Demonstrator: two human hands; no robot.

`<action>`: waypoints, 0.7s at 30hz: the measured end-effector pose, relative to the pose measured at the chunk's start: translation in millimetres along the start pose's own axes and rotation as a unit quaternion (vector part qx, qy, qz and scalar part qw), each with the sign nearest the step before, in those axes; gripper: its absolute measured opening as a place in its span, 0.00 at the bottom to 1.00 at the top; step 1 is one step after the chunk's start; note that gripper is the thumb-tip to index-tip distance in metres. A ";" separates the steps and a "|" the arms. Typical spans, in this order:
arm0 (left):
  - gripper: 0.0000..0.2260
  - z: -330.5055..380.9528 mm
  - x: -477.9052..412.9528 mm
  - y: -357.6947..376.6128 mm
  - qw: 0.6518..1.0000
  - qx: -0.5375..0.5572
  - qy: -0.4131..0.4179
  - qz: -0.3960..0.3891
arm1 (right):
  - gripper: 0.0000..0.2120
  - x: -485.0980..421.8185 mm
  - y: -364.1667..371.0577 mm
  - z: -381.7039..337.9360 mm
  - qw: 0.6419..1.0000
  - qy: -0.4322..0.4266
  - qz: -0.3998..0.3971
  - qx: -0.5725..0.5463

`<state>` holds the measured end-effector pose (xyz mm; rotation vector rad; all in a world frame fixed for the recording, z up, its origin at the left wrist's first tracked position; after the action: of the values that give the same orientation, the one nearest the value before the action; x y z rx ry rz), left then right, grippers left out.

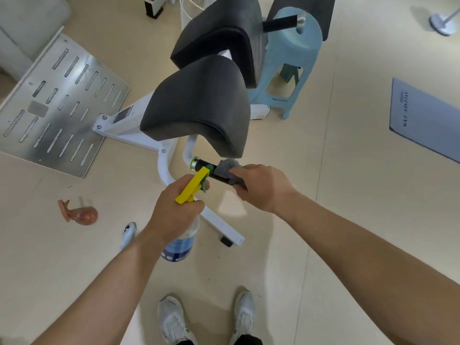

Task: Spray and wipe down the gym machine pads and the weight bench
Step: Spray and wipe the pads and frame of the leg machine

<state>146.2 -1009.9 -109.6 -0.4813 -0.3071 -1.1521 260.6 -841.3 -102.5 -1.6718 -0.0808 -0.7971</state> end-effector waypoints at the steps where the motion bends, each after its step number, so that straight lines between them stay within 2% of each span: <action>1: 0.15 5.6 -2.2 1.5 1.000 -0.003 0.004 -0.007 | 0.10 3.6 -5.6 6.5 0.999 0.018 -0.029 -0.042; 4: 0.17 22.3 -6.8 4.1 0.999 -0.034 0.006 -0.024 | 0.07 16.7 -20.6 22.0 0.984 0.080 -0.071 -0.143; 6: 0.18 29.2 -10.5 2.9 0.998 -0.052 0.008 -0.039 | 0.13 21.5 -21.7 43.4 0.966 0.132 -0.090 -0.203; 7: 0.18 31.4 -13.0 1.2 0.997 -0.057 0.008 -0.046 | 0.14 21.4 -17.3 57.4 0.951 0.158 -0.103 -0.244; 8: 0.18 33.3 -15.5 0.0 0.997 -0.064 0.009 -0.052 | 0.13 21.0 -9.2 69.6 0.921 0.180 -0.123 -0.323; 9: 0.18 34.6 -19.6 -1.3 0.995 -0.077 0.009 -0.056 | 0.12 18.3 3.2 77.0 0.860 0.191 -0.159 -0.446; 10: 0.17 35.7 -24.0 -2.2 0.994 -0.091 0.008 -0.058 | 0.12 13.5 16.5 78.3 0.758 0.186 -0.201 -0.592; 11: 0.17 36.0 -27.3 -2.9 0.993 -0.099 0.007 -0.062 | 0.14 8.7 29.2 75.6 0.635 0.173 -0.242 -0.713; 12: 0.17 36.2 -31.2 -3.7 0.993 -0.095 0.006 -0.068 | 0.16 0.8 39.5 70.9 0.533 0.148 -0.277 -0.786; 13: 0.17 38.1 -34.3 -3.7 0.994 -0.081 0.007 -0.075 | 0.18 -9.0 47.7 66.6 0.476 0.124 -0.307 -0.815; 14: 0.17 40.7 -37.9 -3.8 0.994 -0.067 0.007 -0.082 | 0.18 -20.0 53.0 63.0 0.448 0.097 -0.336 -0.823; 16: 0.19 46.6 -44.4 -4.0 0.994 -0.068 0.010 -0.086 | 0.19 -40.3 56.7 55.0 0.423 0.047 -0.366 -0.827; 17: 0.24 48.8 -49.1 -4.2 0.994 -0.075 0.007 -0.081 | 0.20 -49.4 57.6 53.2 0.424 0.019 -0.369 -0.827; 19: 0.29 53.0 -59.6 -5.8 0.995 -0.075 -0.001 -0.064 | 0.21 -70.4 59.7 50.6 0.457 -0.017 -0.362 -0.812; 21: 0.22 54.1 -65.6 -6.8 0.996 -0.070 -0.004 -0.059 | 0.23 -87.7 56.8 44.7 0.490 0.006 -0.344 -0.801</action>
<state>115.5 -932.1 -92.6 -0.5981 -0.2659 -1.2936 240.4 -785.4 -199.5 -3.5524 0.0587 -1.7648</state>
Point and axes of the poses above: each hand's wrist, its own x-axis away from the middle knuckle, its own y-axis out of the palm, z = x × y, the point moved 3 cm from there along -x, towards the middle knuckle, and after that the axes turned 10 degrees about -z, right-handed, at the moved point
